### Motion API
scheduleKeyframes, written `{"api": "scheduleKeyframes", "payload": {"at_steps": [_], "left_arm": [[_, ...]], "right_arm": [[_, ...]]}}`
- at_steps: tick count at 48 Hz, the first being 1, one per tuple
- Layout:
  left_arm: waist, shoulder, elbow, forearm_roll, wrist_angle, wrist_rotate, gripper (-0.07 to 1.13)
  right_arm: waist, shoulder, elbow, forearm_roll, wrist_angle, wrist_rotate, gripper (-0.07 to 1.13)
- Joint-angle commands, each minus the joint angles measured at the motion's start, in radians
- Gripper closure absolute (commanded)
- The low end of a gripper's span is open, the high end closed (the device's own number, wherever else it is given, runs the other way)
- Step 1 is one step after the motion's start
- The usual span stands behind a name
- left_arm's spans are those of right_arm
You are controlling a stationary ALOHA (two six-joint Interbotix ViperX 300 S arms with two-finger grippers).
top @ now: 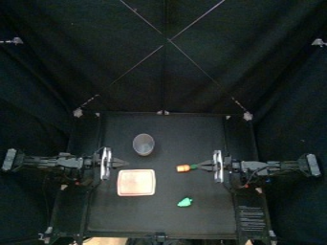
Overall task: Pick the carrot then place it on the pink plate
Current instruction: Pick the carrot
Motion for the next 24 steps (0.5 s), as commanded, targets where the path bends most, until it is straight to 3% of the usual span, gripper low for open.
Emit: {"api": "scheduleKeyframes", "payload": {"at_steps": [1, 10, 20, 24], "left_arm": [[0.002, 0.0, -0.023, -0.009, -0.008, -0.006, 1.08], [0.0, -0.002, -0.015, -0.029, -0.006, -0.002, 1.09], [0.005, -0.003, -0.014, -0.026, -0.006, 0.002, 1.09], [0.005, -0.003, -0.014, -0.026, -0.006, 0.002, 1.09]], "right_arm": [[0.009, 0.046, -0.005, 0.018, 0.014, 0.014, 1.04], [0.014, 0.235, -0.06, 0.058, 0.184, 0.078, 1.02], [0.008, 0.457, -0.173, 0.028, 0.365, 0.089, 0.99], [-0.002, 0.517, -0.207, 0.002, 0.423, 0.092, 0.92]]}}
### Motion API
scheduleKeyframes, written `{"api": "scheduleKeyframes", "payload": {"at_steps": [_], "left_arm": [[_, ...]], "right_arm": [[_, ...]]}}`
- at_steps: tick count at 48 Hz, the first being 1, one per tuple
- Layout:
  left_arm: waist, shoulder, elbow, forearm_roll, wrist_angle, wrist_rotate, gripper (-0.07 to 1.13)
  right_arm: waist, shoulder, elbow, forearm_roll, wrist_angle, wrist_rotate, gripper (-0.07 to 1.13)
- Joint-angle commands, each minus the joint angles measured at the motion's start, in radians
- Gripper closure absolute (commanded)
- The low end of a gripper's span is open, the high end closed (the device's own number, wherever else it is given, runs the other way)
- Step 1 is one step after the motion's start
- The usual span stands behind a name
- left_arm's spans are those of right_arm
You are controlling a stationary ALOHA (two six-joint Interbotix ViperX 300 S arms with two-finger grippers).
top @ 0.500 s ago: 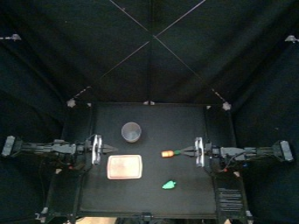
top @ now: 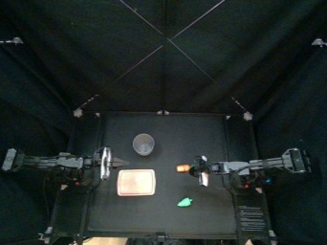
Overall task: Pick the carrot then place it on the pink plate
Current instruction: Pick the carrot
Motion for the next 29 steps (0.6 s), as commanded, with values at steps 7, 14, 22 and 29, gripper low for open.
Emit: {"api": "scheduleKeyframes", "payload": {"at_steps": [7, 14, 22, 29], "left_arm": [[0.003, -0.002, -0.012, 0.002, -0.006, 0.0, 1.09], [0.003, -0.003, -0.003, 0.002, -0.006, 0.002, 1.09], [0.005, -0.003, 0.003, 0.0, -0.006, 0.002, 1.09], [0.003, -0.003, 0.003, 0.002, -0.006, 0.002, 1.09]], "right_arm": [[-0.032, 0.091, -0.071, -0.023, 0.087, 0.006, 0.66], [-0.074, 0.106, -0.055, -0.018, 0.087, 0.008, 0.29], [-0.115, 0.123, -0.049, -0.015, 0.069, 0.008, -0.02], [-0.135, 0.144, -0.048, -0.015, 0.063, 0.006, 0.02]]}}
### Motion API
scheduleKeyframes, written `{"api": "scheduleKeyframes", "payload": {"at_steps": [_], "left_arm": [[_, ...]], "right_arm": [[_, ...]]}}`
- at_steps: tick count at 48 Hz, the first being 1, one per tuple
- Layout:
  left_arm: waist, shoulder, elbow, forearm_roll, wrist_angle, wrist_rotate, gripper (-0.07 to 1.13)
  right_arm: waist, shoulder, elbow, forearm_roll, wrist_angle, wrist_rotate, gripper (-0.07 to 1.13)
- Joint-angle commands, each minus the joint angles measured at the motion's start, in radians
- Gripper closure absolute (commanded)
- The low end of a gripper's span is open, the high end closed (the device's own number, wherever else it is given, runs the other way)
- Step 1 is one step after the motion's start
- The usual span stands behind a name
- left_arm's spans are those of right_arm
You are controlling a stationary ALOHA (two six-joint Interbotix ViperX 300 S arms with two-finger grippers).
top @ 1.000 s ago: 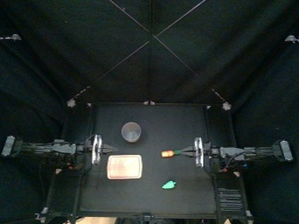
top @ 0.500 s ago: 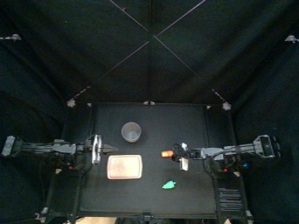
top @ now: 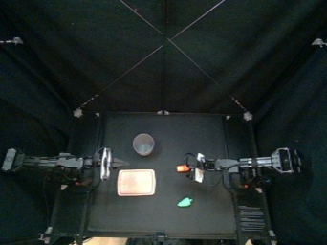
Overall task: Pick the carrot then place it on the pink plate
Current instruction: Pick the carrot
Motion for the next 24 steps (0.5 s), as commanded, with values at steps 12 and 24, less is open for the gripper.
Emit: {"api": "scheduleKeyframes", "payload": {"at_steps": [12, 24], "left_arm": [[0.002, -0.002, -0.015, 0.0, -0.006, 0.002, 1.09], [0.002, -0.002, -0.015, 0.002, -0.006, 0.002, 1.09]], "right_arm": [[-0.054, 0.08, 0.003, 0.0, -0.014, -0.002, 0.03], [-0.06, 0.17, -0.011, 0.002, -0.055, -0.002, 0.03]]}}
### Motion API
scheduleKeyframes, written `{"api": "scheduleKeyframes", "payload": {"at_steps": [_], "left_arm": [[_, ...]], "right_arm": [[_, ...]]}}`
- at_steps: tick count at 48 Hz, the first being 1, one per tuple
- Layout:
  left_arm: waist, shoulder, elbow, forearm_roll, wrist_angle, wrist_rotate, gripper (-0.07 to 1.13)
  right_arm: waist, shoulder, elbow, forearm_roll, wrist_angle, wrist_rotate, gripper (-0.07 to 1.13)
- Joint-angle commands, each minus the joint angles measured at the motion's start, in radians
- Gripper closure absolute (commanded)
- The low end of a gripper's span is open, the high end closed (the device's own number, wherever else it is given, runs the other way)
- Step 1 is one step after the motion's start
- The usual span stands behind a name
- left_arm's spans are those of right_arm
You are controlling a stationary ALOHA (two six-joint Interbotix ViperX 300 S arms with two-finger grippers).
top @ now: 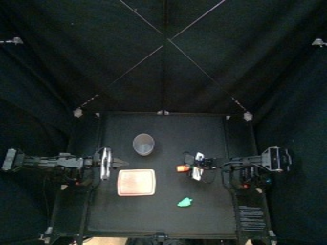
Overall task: Pick the carrot then place it on the pink plate
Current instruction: Pick the carrot
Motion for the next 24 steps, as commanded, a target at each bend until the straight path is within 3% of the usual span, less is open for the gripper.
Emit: {"api": "scheduleKeyframes", "payload": {"at_steps": [1, 12, 24], "left_arm": [[0.002, -0.002, -0.015, 0.002, -0.006, 0.002, 1.09], [0.002, -0.002, -0.014, 0.0, -0.006, 0.0, 1.09], [0.002, -0.002, 0.0, -0.002, -0.006, 0.0, 1.09]], "right_arm": [[-0.002, 0.018, -0.025, 0.002, -0.032, -0.002, 0.04], [-0.006, 0.097, -0.066, -0.006, -0.055, -0.003, 0.09], [-0.005, 0.173, -0.103, -0.006, -0.055, -0.006, 0.41]]}}
